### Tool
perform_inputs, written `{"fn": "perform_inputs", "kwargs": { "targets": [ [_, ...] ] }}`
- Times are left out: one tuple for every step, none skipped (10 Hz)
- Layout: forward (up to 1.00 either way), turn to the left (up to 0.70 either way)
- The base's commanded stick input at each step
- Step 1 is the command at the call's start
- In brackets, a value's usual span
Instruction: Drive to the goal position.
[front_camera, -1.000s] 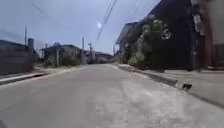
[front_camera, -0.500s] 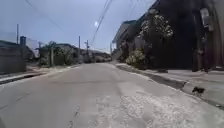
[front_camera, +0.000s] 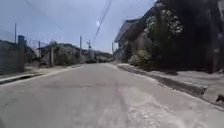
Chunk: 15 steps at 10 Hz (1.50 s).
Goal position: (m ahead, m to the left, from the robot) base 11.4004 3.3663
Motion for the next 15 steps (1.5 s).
{"fn": "perform_inputs", "kwargs": {
  "targets": [
    [1.00, 0.01],
    [1.00, 0.01],
    [1.00, 0.01],
    [1.00, 0.01],
    [1.00, 0.01],
    [1.00, 0.01],
    [1.00, 0.01],
    [1.00, 0.01],
    [1.00, 0.01],
    [1.00, 0.01],
    [1.00, 0.01],
    [1.00, 0.01],
    [1.00, 0.01],
    [1.00, 0.01],
    [1.00, 0.01]
  ]
}}
